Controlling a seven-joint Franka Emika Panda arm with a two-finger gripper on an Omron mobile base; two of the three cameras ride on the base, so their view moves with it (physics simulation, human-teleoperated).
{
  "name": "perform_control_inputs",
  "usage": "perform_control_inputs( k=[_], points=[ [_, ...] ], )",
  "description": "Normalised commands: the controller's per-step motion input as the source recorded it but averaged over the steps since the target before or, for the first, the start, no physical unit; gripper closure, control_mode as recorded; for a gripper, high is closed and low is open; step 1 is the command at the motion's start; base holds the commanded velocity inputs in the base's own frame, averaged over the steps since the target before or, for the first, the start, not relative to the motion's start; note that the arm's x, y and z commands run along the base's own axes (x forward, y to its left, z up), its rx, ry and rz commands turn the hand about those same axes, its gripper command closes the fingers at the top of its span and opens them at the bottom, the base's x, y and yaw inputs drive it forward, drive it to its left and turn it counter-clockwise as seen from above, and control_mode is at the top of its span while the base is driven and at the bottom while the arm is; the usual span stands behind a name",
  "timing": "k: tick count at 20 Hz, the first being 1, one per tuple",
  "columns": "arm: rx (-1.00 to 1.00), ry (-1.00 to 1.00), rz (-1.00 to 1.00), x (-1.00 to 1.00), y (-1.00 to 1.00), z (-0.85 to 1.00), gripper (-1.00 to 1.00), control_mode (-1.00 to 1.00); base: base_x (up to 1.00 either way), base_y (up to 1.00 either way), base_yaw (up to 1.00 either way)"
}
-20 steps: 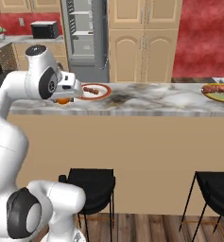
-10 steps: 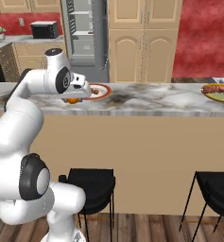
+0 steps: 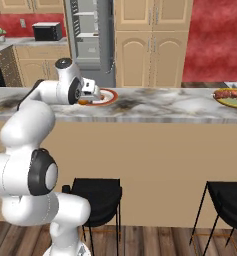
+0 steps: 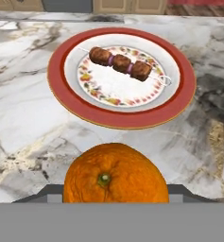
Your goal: Pick up the tangerine and peach from the fridge and place one fruit on each plate on the dining counter.
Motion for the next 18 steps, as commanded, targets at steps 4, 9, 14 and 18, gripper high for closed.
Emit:
perform_control_inputs(
  k=[4, 9, 14, 18],
  points=[
    [0.08, 0.1, 0.0, 0.06, -0.04, 0.11, 1.0, -1.0, 0.0, 0.0, 0.0],
    [0.01, 0.1, 0.0, 0.25, 0.0, -0.02, 1.0, -1.0, 0.0, 0.0, 0.0],
    [0.0, -0.01, 0.0, 0.04, 0.0, 0.0, 1.0, -1.0, 0.0, 0.0, 0.0],
    [0.0, -0.08, 0.0, 0.33, 0.0, -0.07, 1.0, -1.0, 0.0, 0.0, 0.0]
  ],
)
